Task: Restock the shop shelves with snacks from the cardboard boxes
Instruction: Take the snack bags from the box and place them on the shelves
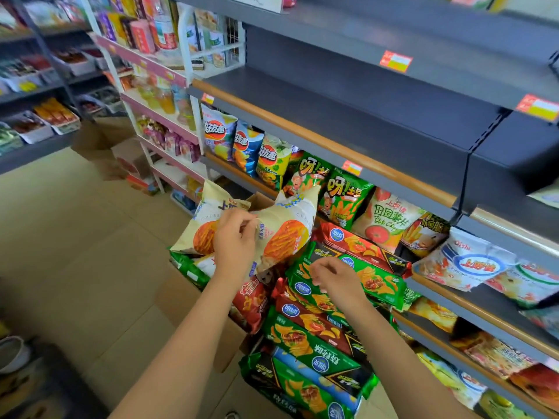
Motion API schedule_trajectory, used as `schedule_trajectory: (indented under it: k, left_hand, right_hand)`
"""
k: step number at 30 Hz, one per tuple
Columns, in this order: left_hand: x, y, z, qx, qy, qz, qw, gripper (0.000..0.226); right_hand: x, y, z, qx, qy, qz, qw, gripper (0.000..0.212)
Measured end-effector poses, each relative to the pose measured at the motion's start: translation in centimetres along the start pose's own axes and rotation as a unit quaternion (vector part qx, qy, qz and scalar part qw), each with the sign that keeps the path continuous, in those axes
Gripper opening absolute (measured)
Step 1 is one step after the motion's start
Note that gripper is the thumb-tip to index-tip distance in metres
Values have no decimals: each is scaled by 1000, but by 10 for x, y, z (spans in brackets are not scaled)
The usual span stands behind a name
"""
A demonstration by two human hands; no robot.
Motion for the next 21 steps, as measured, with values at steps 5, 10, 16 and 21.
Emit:
schedule_trajectory:
  k: [5,10,16,21]
  left_hand:
    - [-19,39,40,114,76,11,990,19]
    - [-19,66,35,309,37,129,942,18]
    - [19,79,-53,392,-147,239,876,9]
    - [46,119,-143,335,-340,256,841,50]
  right_hand:
    - [0,-14,9,-48,1,7,999,14]
    - [4,-36,11,-225,-70,-7,972,62]
    - [-11,-42,80,-441,-43,-33,896,110]
    - [-18,-11,173,-429,32,21,903,105]
Point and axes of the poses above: each hand's wrist, its own x-axis away from the middle knuckle, its own z-axis out of the back of the hand, y = z × x, the point moved 10 cm from there along -x, towards the middle knuckle, and after that the axes turned 9 degrees about y, right-handed, at the moved point
